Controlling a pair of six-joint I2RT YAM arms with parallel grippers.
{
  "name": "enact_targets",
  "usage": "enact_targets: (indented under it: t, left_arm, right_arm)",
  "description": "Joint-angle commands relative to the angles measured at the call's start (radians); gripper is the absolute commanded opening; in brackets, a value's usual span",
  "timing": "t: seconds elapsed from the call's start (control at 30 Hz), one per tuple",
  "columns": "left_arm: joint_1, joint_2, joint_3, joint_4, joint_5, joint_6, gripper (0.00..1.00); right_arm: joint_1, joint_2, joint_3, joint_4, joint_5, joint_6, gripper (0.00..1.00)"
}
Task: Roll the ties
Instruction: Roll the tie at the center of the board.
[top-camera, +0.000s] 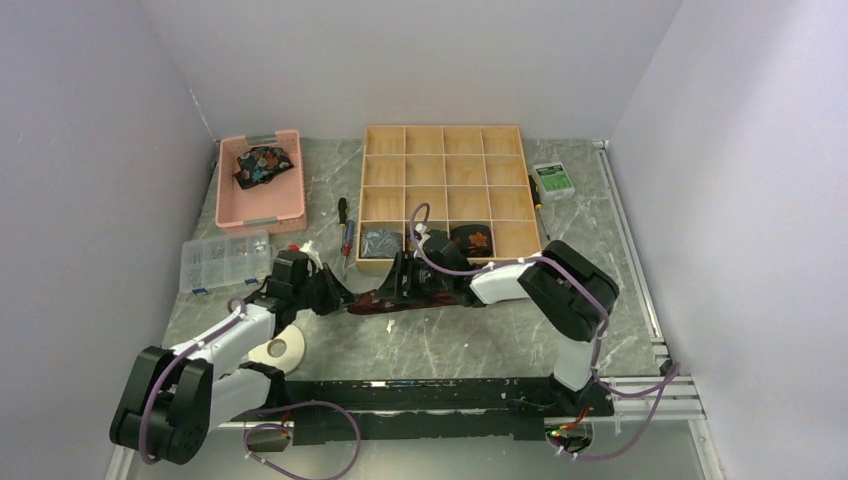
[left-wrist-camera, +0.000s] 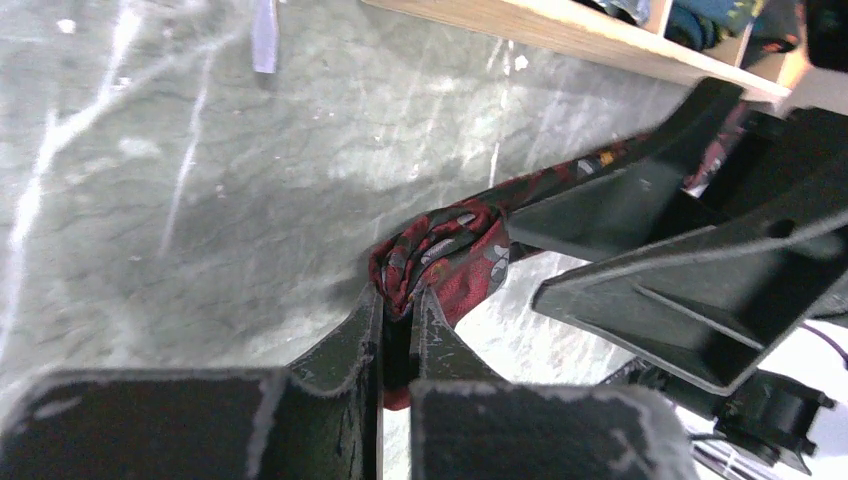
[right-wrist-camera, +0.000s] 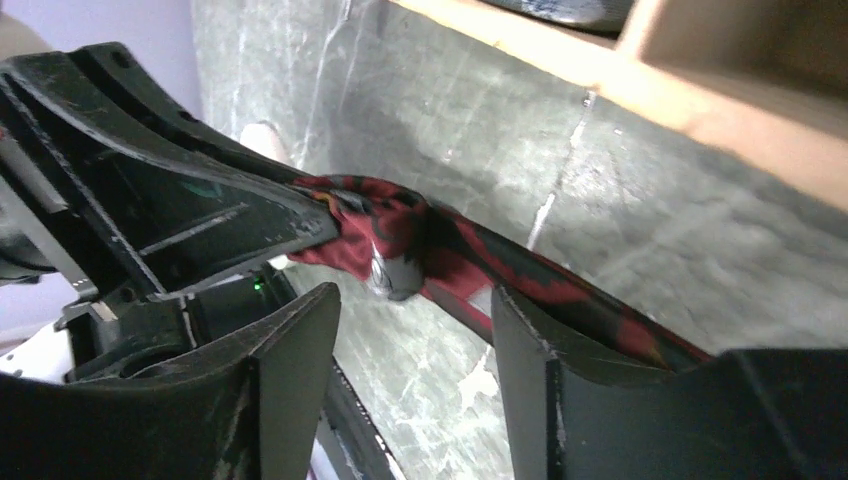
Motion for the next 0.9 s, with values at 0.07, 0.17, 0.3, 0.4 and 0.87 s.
enact_targets:
  t: [0.07, 0.17, 0.3, 0.4, 0.87]
  left_arm:
    - [-0.046, -0.026, 0.122, -0.318, -0.2, 0.058, 0.03]
    - [-0.109, -0.006, 0.215, -0.448, -0.342, 0.072, 0.03]
    - [-0.191, 0.066, 0.348, -0.599, -0.478, 0.092, 0.03]
    - [-0.241, 0.132, 0.448, -0.715, -0.564, 0.101, 0.03]
    - [-0.53, 0.533, 0.798, -1.105, -0.946, -0.017, 0.03]
  right_arm:
    - [-0.009, -0.151, -0.008, -0.225, 0.133, -0.151, 0.64]
    - [-0.009, -0.244, -0.039, -0.285, 0.194, -0.203, 0.64]
    - [-0.009, -0.362, -0.085, -0.335, 0.282, -0.254, 0.63]
    - [-0.013, -0.416, -0.111, -0.358, 0.325, -0.271, 0.63]
    - [-0.067, -0.578, -0.235, -0.387, 0.411, -0.262, 0.62]
